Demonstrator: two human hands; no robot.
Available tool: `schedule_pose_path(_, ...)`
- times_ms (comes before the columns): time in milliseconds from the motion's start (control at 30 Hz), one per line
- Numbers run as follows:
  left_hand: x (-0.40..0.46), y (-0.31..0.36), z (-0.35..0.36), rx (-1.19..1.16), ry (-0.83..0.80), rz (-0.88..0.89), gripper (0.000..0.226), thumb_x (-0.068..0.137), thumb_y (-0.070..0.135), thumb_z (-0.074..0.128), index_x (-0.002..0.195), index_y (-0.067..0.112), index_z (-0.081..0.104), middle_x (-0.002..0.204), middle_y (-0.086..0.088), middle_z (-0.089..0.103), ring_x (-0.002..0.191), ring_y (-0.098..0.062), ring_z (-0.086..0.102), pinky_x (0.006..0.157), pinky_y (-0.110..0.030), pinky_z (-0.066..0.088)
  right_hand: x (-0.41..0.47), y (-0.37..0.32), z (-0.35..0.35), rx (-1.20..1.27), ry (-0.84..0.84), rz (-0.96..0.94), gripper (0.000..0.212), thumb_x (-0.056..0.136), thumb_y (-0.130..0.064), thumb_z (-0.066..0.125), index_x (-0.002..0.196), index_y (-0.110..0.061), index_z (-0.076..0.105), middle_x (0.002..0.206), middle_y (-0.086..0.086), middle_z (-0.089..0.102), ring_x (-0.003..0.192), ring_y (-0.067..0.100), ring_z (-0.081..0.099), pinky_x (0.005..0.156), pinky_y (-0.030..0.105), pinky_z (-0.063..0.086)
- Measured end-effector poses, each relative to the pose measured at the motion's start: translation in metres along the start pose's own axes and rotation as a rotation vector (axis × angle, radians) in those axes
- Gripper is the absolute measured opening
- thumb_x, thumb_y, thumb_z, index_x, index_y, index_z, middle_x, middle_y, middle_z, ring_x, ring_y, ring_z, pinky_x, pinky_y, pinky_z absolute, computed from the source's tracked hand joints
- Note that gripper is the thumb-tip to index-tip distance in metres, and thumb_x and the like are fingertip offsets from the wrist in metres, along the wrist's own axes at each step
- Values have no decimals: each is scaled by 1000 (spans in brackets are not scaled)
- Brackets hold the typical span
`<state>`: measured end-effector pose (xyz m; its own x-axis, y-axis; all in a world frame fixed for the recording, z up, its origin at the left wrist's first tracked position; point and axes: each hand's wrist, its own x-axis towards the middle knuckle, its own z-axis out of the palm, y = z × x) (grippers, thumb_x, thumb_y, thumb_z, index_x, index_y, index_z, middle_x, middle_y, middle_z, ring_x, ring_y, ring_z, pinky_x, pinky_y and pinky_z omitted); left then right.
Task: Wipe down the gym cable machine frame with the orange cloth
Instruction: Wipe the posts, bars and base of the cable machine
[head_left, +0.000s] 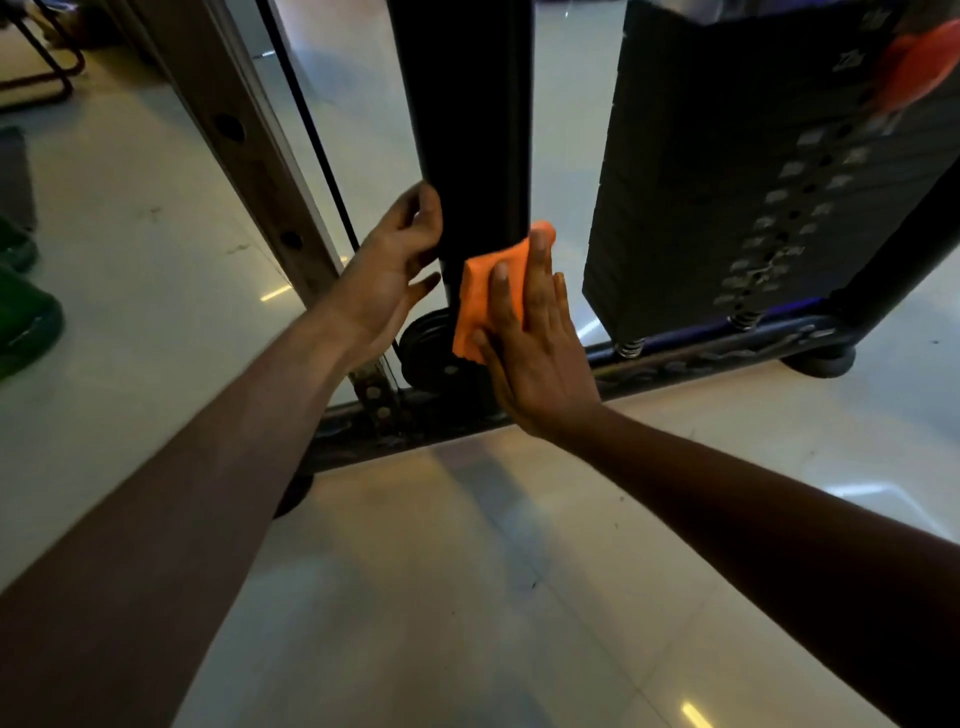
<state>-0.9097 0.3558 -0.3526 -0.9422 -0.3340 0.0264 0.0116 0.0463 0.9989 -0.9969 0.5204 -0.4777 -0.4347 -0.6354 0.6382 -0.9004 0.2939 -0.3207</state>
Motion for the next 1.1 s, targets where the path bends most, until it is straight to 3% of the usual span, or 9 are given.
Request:
schedule_pose_path(67,0,-12,5,-37,23,3,35,115,43,45,146,32,58,140,12,69,139,-16,60,126,-54,36,-21,10,13,-11,-42,14,74,118,-46,31,168,-12,-12,174,22,-30,166,44,-10,129,68,15)
schedule_pose_path(133,1,-20,9,-53,37,20,34,116,43,43,143,32,59,138,10,70,137,-17,61,124,-49,41,-18,5,14,20,-15,54,73,117,-46,31,171,-9,-2,175,28,-22,166,42,-11,130,68,13)
schedule_pose_path(300,-4,-34,14,-56,57,27,35,114,43,46,144,34,59,140,9,70,135,-17,62,116,-46,47,-3,-4,19,86,96,83,74,117,-39,43,171,-5,6,176,27,-18,167,41,-10,133,65,12)
schedule_pose_path(433,-10,-26,20,-102,99,27,21,107,27,53,125,30,64,115,14,75,120,-14,66,106,-39,47,-46,12,39,18,-26,76,72,118,-41,40,170,-9,3,175,27,-23,166,43,-13,129,70,16)
schedule_pose_path(633,-8,-32,22,-63,115,63,21,115,25,45,112,32,65,110,16,75,120,-14,65,102,-39,50,-8,-8,30,60,153,117,75,117,-43,40,170,-8,1,176,30,-14,166,44,-10,131,68,9)
schedule_pose_path(700,-8,-39,21,-30,97,84,26,116,28,44,133,27,64,131,10,73,131,-16,63,110,-40,51,-20,0,42,45,143,76,83,116,-39,47,170,-15,-11,175,28,-17,165,46,-11,130,69,12)
schedule_pose_path(800,-3,-45,17,35,71,154,46,116,34,43,160,21,45,154,4,60,143,-13,56,118,-39,48,-49,17,61,11,68,27,92,116,-37,50,168,-30,-24,176,24,-20,165,48,-11,128,71,17)
schedule_pose_path(967,0,-70,13,96,73,221,50,116,32,45,163,14,40,157,-1,58,144,-17,57,118,-46,49,-34,6,62,56,169,85,87,116,-39,47,166,-31,-25,175,32,-11,166,44,-12,132,66,13)
schedule_pose_path(1100,-6,-84,16,186,124,280,51,116,18,48,164,6,36,160,-7,55,146,-15,55,115,-31,49,-61,19,82,25,136,65,95,115,-32,54,167,-33,-26,176,21,-15,165,50,-7,129,69,17)
